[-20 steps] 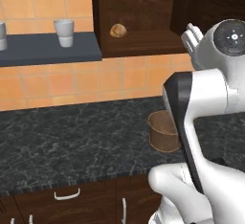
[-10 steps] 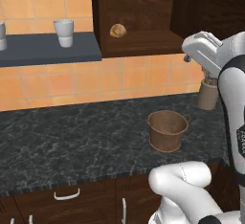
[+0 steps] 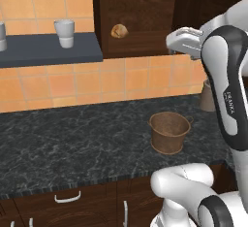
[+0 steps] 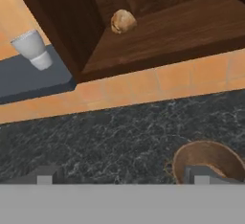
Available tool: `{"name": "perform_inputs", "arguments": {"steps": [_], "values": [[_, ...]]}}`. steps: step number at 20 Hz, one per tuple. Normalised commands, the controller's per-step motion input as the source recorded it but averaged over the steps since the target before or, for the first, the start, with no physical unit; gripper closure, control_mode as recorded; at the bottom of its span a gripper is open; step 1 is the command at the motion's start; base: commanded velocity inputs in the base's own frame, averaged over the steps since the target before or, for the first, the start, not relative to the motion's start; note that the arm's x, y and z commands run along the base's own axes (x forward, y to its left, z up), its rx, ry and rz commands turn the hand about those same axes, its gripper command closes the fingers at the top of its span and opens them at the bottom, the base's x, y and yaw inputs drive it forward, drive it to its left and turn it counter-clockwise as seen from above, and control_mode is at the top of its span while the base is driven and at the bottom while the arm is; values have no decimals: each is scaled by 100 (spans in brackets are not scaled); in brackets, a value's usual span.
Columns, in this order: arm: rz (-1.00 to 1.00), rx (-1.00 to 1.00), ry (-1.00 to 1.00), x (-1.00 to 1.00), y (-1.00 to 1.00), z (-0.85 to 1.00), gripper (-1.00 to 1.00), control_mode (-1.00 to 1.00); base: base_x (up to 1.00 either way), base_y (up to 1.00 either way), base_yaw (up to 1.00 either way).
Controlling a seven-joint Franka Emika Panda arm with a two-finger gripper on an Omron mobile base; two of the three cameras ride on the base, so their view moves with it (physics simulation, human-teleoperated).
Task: Open the cabinet, pick up the bread from the cabinet and place it in the basket. Then move the basket to the dining counter.
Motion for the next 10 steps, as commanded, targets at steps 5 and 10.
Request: {"name": "perform_inputs", "arguments": {"steps": [5, 10], "values": [[2, -16, -48, 82, 40, -9, -100, -100, 0, 0, 0], [4, 1, -6, 86, 4, 18, -100, -100, 0, 0, 0]]}}
